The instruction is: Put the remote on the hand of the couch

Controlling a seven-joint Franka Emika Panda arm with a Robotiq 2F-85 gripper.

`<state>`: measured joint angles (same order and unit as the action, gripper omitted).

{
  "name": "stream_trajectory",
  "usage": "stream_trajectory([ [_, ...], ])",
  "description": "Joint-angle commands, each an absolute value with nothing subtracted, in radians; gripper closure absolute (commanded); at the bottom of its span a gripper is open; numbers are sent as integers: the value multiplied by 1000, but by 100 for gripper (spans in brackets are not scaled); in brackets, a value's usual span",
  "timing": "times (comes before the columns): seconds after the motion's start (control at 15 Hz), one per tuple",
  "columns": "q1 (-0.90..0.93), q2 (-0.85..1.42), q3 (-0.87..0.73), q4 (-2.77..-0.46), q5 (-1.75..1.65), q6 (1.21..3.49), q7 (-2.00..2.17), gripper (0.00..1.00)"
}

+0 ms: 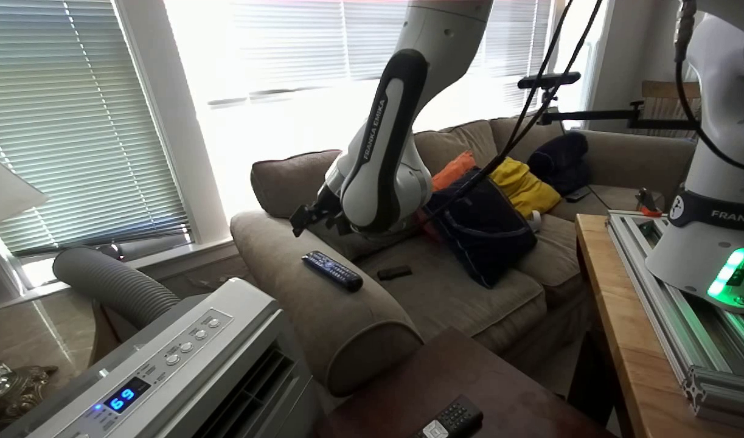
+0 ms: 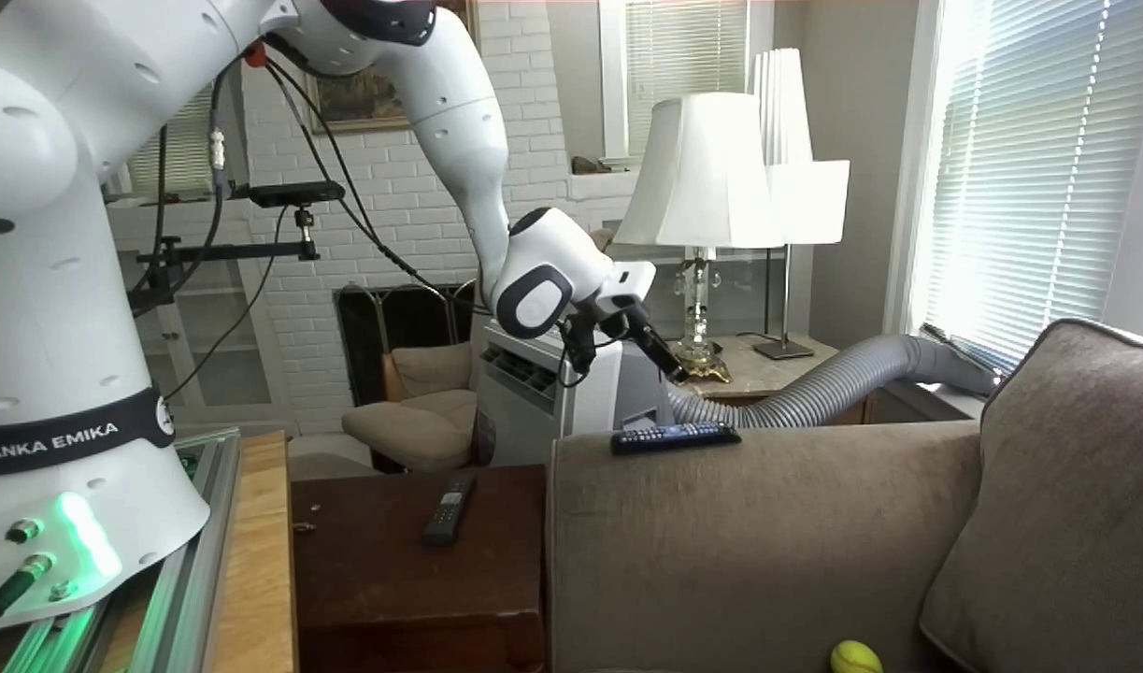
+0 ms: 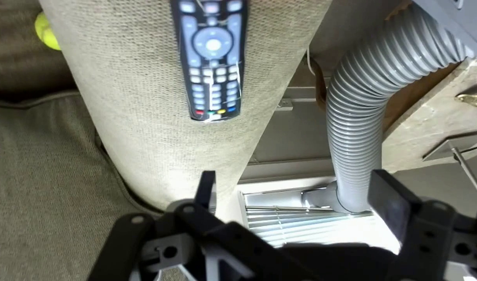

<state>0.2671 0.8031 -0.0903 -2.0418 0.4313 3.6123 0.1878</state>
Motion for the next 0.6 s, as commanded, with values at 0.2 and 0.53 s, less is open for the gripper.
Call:
stream_trajectory([
  [0.2,179,538,15,-2282,201,3452,74,0],
  [0.53,-26,377,205,-2370,9,3213,40,0],
])
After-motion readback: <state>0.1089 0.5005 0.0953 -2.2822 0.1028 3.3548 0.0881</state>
